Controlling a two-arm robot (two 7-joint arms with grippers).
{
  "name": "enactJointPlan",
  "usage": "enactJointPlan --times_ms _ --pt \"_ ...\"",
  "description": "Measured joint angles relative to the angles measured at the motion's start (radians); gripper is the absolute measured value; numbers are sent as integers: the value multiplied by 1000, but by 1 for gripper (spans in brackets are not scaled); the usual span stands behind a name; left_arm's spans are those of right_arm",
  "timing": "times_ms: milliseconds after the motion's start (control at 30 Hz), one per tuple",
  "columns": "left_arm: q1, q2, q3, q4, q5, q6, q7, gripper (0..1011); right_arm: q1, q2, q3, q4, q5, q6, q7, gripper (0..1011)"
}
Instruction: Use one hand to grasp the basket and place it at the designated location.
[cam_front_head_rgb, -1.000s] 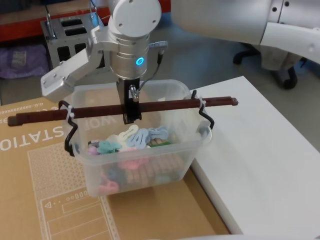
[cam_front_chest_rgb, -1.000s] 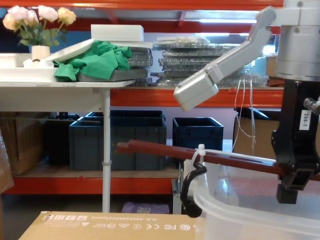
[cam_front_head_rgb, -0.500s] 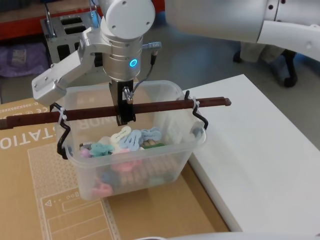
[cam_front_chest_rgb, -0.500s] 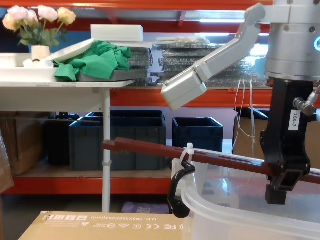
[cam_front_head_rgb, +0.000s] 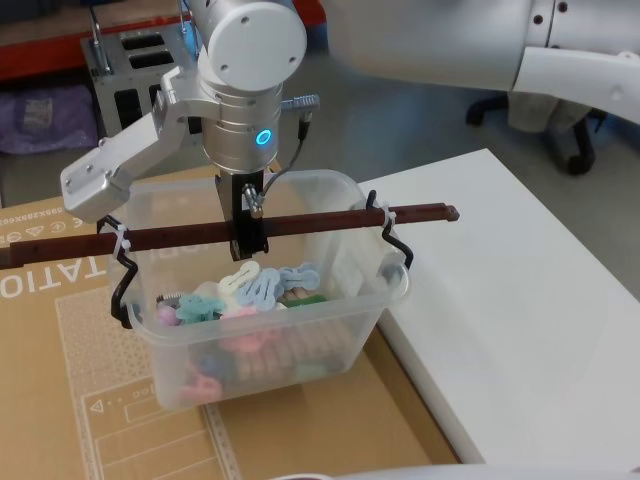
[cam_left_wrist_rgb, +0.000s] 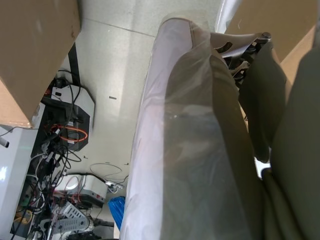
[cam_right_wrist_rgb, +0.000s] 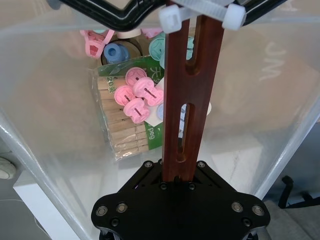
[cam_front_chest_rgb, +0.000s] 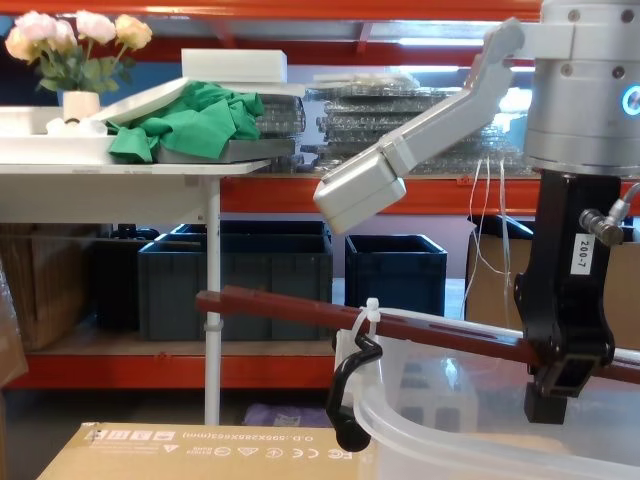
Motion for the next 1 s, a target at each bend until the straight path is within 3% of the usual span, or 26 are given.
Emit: enactJointPlan --times_ms 567,800,1000 --pt "0 0 0 0 0 0 0 0 2 -11 -19 -6 -10 19 -18 1" --pt "0 0 0 0 0 0 0 0 -42 -50 -36 31 -29 34 -47 1" --pt "0 0 0 0 0 0 0 0 -55 -60 -37 47 -34 35 -54 1"
